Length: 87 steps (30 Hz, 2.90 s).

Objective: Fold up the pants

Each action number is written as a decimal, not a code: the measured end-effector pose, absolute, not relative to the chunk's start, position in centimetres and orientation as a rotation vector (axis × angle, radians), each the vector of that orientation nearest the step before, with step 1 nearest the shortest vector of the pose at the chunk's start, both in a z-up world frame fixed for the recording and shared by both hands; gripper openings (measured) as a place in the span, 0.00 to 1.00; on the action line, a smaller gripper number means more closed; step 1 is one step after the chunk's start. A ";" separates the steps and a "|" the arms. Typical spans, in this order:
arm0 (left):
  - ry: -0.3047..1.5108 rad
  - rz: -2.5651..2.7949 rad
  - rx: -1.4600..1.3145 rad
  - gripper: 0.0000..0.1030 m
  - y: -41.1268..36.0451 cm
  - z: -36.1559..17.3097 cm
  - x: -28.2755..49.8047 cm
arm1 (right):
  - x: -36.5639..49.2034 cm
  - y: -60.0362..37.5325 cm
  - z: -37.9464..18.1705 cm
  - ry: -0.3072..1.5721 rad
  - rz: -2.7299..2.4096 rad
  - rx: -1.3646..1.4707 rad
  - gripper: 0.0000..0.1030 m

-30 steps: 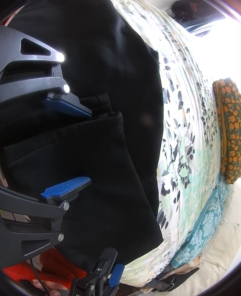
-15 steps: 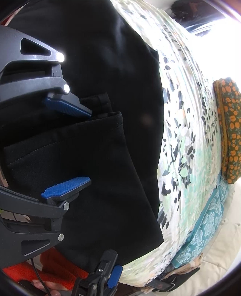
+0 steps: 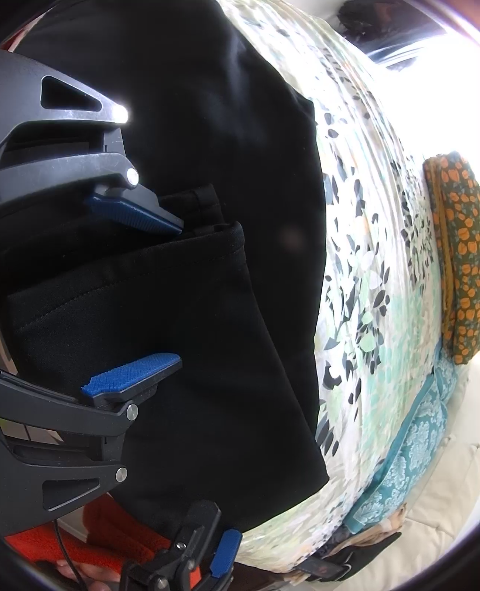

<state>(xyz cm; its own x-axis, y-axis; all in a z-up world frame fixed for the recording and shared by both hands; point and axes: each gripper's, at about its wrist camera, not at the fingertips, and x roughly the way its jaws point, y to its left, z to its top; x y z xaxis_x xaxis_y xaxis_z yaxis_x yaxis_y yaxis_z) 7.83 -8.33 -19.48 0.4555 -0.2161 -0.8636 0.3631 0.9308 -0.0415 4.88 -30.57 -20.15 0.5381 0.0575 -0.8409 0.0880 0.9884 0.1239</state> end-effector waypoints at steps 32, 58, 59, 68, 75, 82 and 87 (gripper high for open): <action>1.076 -0.385 0.090 0.68 -7.4 -18.2 8.4 | 4.6 -30.0 -18.1 0.914 0.065 0.209 0.95; 1.052 0.265 -0.432 0.92 32.6 -16.5 6.6 | 2.7 -19.8 -18.4 0.887 0.279 -0.064 0.95; 1.068 0.248 -0.459 0.93 32.9 -17.2 6.7 | 2.8 -19.9 -18.3 0.886 0.274 -0.058 0.95; 1.148 0.132 -0.609 0.99 33.0 -20.7 7.0 | 3.0 -20.3 -18.4 0.898 0.261 -0.023 0.95; 1.121 0.079 -0.578 0.17 31.1 -18.7 6.8 | 3.3 -20.9 -18.3 0.892 0.251 0.014 0.95; 0.914 -0.091 -0.639 0.11 26.3 -8.5 4.3 | 3.4 -23.6 -16.9 0.847 0.208 0.110 0.95; 0.858 -0.364 -0.597 0.11 16.3 -2.7 4.5 | 3.7 -28.0 -15.8 0.796 0.117 0.281 0.95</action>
<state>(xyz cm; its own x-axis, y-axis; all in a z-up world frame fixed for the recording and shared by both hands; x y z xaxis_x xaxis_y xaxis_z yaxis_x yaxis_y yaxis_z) 4.52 16.32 -2.68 0.6081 -0.5249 -0.5956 0.0625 0.7796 -0.6232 3.67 -28.04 -15.80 0.6958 0.2084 -0.6873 0.0019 0.9564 0.2919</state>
